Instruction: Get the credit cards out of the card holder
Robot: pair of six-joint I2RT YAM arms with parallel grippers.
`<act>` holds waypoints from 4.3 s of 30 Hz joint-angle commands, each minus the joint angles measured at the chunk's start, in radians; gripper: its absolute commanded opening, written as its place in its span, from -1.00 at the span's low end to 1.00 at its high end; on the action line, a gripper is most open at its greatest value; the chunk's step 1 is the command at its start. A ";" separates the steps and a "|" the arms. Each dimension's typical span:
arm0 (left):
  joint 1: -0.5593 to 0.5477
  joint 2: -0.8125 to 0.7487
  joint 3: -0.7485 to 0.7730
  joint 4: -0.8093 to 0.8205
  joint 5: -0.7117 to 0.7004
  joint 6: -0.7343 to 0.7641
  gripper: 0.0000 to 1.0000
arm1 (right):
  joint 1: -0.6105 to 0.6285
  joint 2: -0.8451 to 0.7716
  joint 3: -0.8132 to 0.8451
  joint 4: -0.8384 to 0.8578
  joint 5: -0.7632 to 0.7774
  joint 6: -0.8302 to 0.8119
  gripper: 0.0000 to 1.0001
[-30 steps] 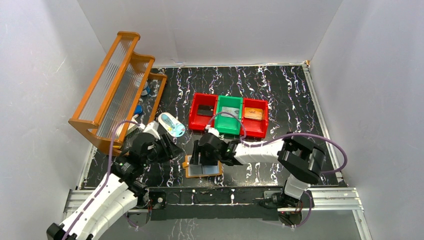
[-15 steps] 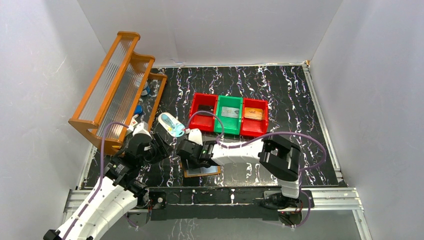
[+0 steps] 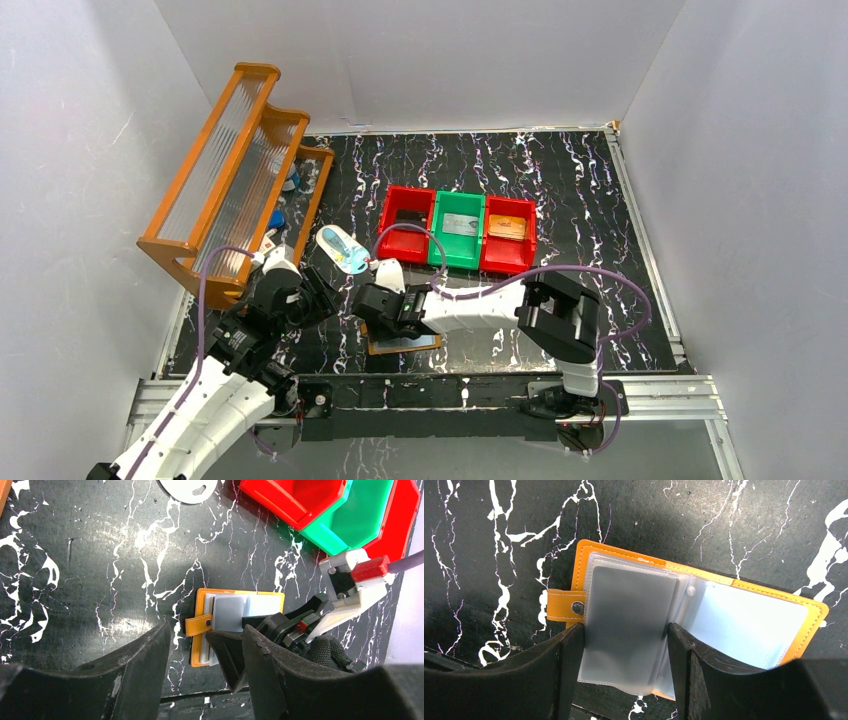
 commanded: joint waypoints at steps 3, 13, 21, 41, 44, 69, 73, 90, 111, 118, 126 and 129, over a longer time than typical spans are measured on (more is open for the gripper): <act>0.001 0.016 0.021 0.012 0.032 0.018 0.07 | -0.018 -0.010 -0.120 0.052 -0.086 0.025 0.36; 0.000 0.120 -0.104 0.231 0.324 0.032 0.11 | -0.134 -0.126 -0.400 0.440 -0.340 0.110 0.36; 0.000 0.275 -0.218 0.449 0.550 0.028 -0.01 | -0.183 -0.151 -0.527 0.582 -0.410 0.181 0.36; -0.054 0.480 -0.249 0.754 0.708 0.056 -0.29 | -0.193 -0.183 -0.521 0.611 -0.445 0.186 0.48; -0.066 0.509 -0.235 0.794 0.718 0.057 -0.27 | -0.195 -0.213 -0.519 0.629 -0.458 0.186 0.61; -0.243 0.816 -0.043 1.043 0.742 0.084 -0.14 | -0.201 -0.619 -0.545 0.130 0.011 0.373 0.89; -0.284 0.862 -0.010 0.996 0.759 0.130 -0.05 | -0.202 -0.724 -0.599 0.095 0.067 0.406 0.89; -0.280 0.589 0.002 0.519 0.253 0.136 0.19 | -0.228 -0.731 -0.725 0.474 -0.197 0.283 0.13; -0.247 0.807 0.053 0.648 0.456 0.156 0.23 | -0.314 -0.624 -0.789 0.541 -0.304 0.283 -0.05; -0.234 0.861 0.018 0.760 0.488 0.127 0.19 | -0.348 -0.520 -0.877 0.655 -0.380 0.346 -0.11; -0.229 0.894 -0.024 0.759 0.444 0.117 0.17 | -0.347 -0.492 -0.953 0.660 -0.355 0.409 -0.13; -0.230 0.900 -0.042 0.792 0.463 0.101 0.12 | -0.348 -0.481 -0.953 0.665 -0.362 0.411 -0.13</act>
